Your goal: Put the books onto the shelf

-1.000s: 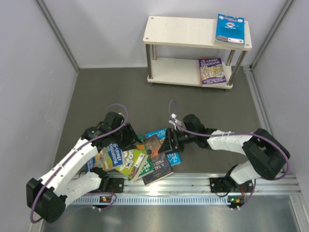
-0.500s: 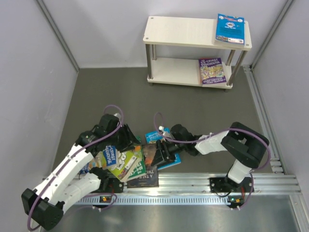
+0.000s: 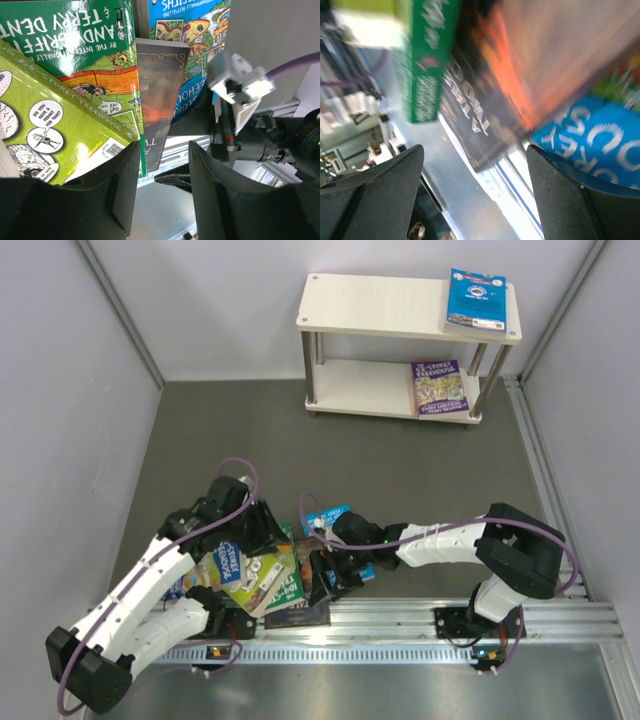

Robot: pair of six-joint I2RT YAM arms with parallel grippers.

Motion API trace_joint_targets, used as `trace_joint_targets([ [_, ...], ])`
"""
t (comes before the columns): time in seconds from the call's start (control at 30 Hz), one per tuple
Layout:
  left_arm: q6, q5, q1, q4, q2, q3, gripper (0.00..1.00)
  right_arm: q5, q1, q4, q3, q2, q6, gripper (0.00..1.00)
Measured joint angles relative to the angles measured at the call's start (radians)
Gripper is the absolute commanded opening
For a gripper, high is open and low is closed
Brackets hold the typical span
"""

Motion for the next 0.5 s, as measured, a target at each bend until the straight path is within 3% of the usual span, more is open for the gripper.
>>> trace_joint_targets([
  [0.23,0.046,0.024,0.0,-0.002,0.055,0.01,0.48,0.067,0.056,-0.058,-0.022,0.0,0.087,0.82],
  [0.37,0.075,0.042,0.0,-0.001,0.087,0.011,0.48,0.102,0.069,0.035,-0.061,-0.003,0.19,0.79],
  [0.47,0.098,0.06,0.0,0.0,0.116,0.012,0.48,0.137,0.09,0.196,-0.118,0.012,0.291,0.67],
  [0.5,0.105,0.064,0.0,0.0,0.125,0.014,0.47,0.138,0.098,0.257,-0.133,0.031,0.329,0.59],
])
